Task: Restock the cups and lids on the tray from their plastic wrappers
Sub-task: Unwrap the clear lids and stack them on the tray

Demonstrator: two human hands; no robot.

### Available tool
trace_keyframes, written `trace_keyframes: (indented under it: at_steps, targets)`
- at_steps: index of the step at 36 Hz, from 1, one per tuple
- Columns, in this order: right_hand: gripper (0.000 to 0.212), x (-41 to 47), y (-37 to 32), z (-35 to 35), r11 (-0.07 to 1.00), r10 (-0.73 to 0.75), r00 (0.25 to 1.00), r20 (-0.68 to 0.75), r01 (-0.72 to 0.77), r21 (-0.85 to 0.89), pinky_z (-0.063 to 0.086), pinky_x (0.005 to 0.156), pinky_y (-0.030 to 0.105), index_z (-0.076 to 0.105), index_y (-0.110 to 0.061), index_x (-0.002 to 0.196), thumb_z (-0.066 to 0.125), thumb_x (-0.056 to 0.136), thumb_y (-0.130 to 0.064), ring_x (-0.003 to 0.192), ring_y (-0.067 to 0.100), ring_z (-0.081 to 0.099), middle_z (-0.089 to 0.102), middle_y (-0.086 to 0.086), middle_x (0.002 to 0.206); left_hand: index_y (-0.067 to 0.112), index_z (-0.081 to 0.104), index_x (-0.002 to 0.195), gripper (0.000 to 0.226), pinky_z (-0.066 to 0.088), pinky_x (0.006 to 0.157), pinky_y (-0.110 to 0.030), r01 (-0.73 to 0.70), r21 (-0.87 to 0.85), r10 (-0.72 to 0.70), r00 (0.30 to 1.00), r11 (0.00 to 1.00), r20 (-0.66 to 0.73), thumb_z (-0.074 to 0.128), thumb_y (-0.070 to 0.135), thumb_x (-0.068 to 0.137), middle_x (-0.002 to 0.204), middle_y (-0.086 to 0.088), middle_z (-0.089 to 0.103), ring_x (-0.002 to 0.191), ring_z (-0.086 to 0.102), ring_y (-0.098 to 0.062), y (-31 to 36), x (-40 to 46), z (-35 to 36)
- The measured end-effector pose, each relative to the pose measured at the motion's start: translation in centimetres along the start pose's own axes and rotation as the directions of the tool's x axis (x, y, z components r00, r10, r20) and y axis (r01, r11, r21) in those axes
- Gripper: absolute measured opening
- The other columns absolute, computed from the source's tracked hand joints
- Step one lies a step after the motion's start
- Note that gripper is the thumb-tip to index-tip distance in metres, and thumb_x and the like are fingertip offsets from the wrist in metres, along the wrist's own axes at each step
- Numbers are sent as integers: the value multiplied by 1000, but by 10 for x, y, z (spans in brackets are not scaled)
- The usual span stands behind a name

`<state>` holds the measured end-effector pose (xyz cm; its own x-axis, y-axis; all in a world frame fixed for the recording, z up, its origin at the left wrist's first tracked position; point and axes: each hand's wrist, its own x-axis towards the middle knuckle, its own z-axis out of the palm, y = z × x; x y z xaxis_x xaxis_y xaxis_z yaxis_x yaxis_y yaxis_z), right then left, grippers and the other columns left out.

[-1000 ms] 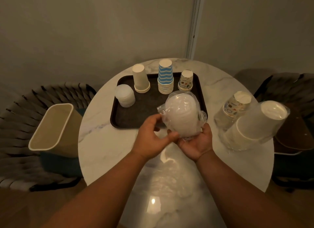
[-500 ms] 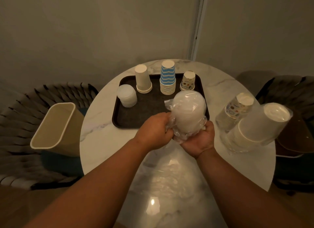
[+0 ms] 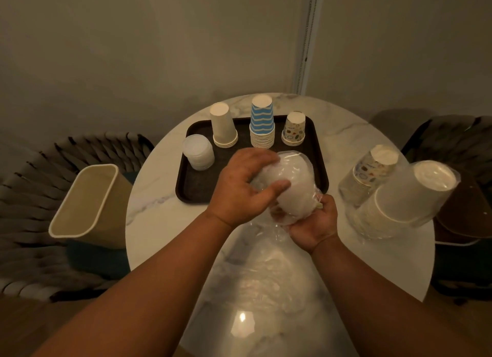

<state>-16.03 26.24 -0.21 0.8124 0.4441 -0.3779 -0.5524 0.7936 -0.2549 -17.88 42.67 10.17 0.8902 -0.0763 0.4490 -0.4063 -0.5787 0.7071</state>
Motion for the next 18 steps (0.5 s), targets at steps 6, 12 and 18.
trace_keyframes:
  at_steps: [6, 12, 18]
  targets:
    - [93, -2, 2, -2, 1000, -21, 999, -28, 22, 16, 55, 78, 44, 60, -13, 127, 87, 40, -28, 96, 40, 64, 63, 21, 121, 15, 68, 104, 26, 56, 83, -36, 58, -56, -62, 996, 997, -62, 61, 35, 90, 103, -1, 68, 96, 62, -9, 8, 1, 5]
    - [99, -2, 4, -5, 999, -47, 997, -67, 49, 24, 56, 83, 47, 61, -12, 124, 91, 32, -29, 92, 40, 69, 67, 22, 117, 17, 65, 106, 23, 55, 81, -29, 24, -39, -26, 998, 999, -58, 58, 34, 92, 101, 2, 67, 95, 60, -6, 16, 5, 6]
    - [108, -6, 8, -4, 999, 1, 995, -103, -4, -36, 48, 96, 49, 57, -15, 136, 91, 36, -36, 110, 42, 60, 59, 21, 134, 31, 52, 99, 5, 50, 75, -19, 3, -28, -9, 982, 1000, -191, 53, 32, 94, 95, -2, 67, 89, 59, -8, 22, 7, 5]
